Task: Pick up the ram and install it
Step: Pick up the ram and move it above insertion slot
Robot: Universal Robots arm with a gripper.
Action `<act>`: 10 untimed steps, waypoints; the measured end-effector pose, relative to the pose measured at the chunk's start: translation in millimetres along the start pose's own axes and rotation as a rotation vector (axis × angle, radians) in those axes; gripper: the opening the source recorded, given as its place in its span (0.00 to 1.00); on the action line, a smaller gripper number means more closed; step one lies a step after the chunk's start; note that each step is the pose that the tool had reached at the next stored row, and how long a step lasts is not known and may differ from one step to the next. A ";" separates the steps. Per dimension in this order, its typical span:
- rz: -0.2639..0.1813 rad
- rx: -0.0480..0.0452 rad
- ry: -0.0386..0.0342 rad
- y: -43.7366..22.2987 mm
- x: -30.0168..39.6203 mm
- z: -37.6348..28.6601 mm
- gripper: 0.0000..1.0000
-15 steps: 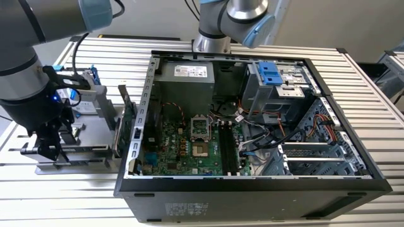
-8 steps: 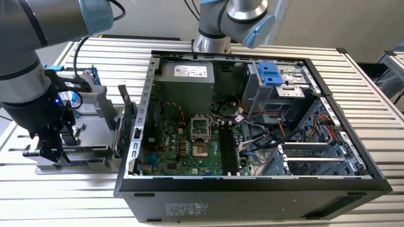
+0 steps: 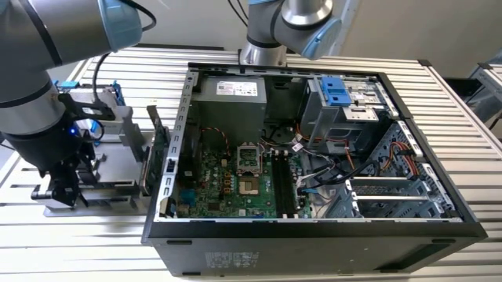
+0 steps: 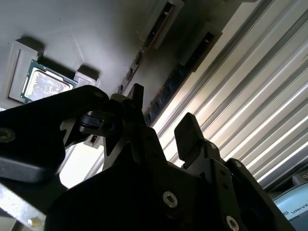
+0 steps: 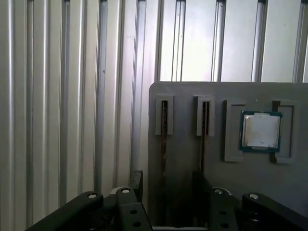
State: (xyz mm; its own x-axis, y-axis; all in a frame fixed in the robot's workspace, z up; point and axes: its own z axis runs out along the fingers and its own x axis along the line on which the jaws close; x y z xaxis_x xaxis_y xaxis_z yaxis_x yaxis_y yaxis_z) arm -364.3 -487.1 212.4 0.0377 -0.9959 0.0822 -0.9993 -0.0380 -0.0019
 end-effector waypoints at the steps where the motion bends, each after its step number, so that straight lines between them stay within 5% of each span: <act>1: 0.000 0.0000 0.0000 0.0 0.4 0.9 1.00; 10: 0.000 -0.0001 0.0001 0.2 2.3 9.9 1.00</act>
State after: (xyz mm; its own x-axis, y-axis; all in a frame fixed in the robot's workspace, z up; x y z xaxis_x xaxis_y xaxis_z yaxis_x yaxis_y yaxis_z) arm -364.4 -490.2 202.8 0.0378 -0.9959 0.0823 -0.9993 -0.0380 -0.0018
